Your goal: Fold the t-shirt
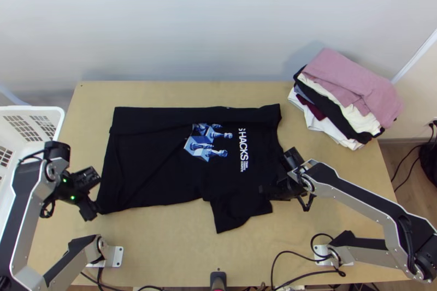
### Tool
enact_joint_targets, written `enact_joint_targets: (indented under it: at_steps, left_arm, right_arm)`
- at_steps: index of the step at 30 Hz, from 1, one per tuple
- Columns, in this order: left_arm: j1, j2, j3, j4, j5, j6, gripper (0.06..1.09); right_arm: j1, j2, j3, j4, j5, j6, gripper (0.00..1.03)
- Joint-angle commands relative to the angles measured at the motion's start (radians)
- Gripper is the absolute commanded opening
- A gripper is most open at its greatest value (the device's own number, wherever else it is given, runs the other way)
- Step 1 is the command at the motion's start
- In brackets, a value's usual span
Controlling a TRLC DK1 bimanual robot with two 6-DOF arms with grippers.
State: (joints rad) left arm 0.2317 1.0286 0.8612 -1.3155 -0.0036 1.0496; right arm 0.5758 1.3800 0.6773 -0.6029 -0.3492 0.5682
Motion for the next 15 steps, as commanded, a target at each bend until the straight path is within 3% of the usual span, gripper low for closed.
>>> enact_joint_targets:
  at_steps: [1,11,15]
  left_arm:
    - [-0.051,-0.038,-0.068,0.021,-0.03,0.035,0.98]
    - [-0.131,-0.042,-0.186,0.113,-0.07,0.009,0.98]
    - [-0.131,-0.027,-0.208,0.15,-0.068,0.003,0.8]
  right_arm:
    - [0.001,-0.002,-0.032,0.009,0.001,-0.002,0.03]
    - [-0.01,-0.002,-0.035,0.009,0.001,-0.007,0.03]
    - [-0.01,-0.006,-0.036,0.009,0.001,-0.014,0.03]
